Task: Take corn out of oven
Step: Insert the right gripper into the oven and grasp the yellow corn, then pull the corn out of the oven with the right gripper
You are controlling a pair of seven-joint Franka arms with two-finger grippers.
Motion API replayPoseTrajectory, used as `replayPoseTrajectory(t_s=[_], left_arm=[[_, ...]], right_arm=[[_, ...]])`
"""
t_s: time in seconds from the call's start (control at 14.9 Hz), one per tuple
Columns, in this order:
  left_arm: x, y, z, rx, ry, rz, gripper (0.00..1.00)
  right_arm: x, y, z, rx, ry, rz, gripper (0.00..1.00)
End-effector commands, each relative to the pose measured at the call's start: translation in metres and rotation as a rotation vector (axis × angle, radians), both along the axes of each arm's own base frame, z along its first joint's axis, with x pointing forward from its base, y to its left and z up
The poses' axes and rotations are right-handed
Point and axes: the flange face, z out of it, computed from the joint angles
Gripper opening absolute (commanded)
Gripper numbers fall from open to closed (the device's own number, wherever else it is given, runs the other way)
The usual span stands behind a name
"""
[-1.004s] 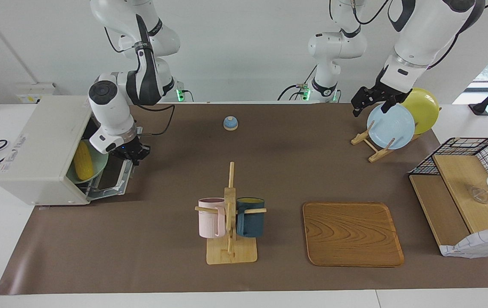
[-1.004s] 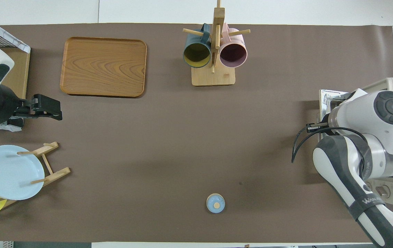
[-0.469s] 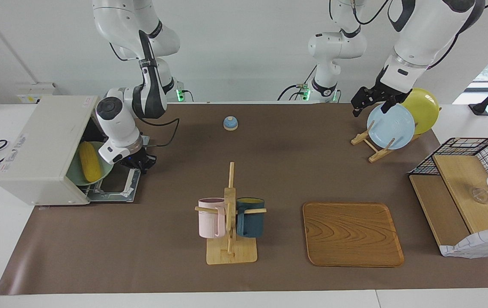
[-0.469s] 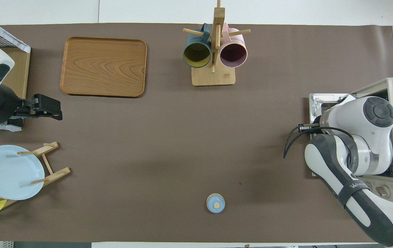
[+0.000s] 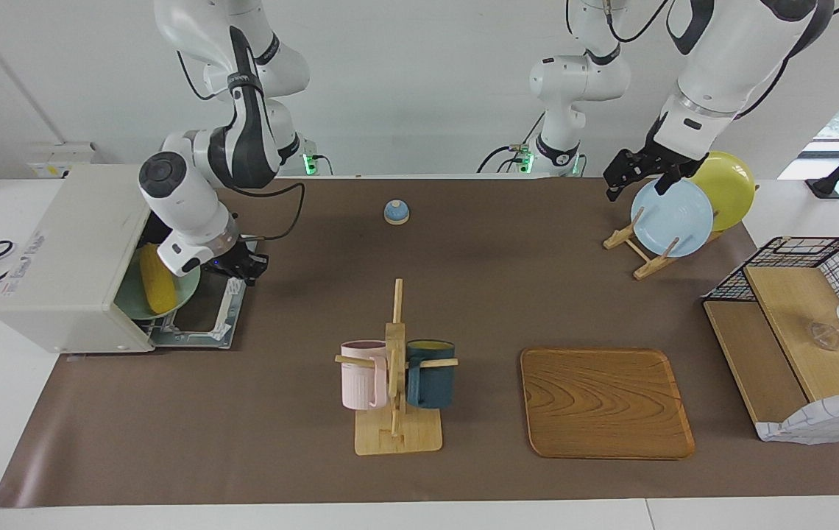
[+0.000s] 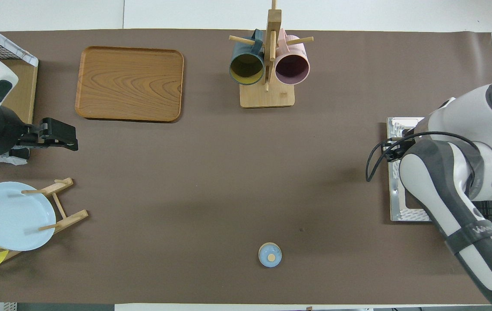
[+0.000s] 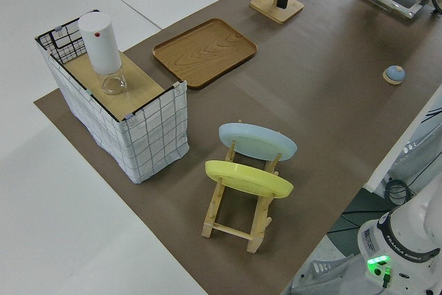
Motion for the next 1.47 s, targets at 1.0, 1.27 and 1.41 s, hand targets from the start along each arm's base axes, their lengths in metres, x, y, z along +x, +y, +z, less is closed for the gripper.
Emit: replayPoseTrajectory(t_s=[1.0,1.27,1.41], left_arm=[[-0.002,0.003,0.007,0.005,-0.006,0.001,1.0],[-0.002,0.003,0.007,0.005,-0.008,0.001,1.0],[-0.002,0.003,0.007,0.005,-0.006,0.001,1.0]], right_arm=[[-0.035,-0.056,-0.033,-0.207,-0.031,0.184,0.03],[-0.031,-0.029,-0.024,-0.285,-0.004,0.333,0.0],[-0.02,0.016,-0.007,-0.307,-0.005,0.345,0.0]])
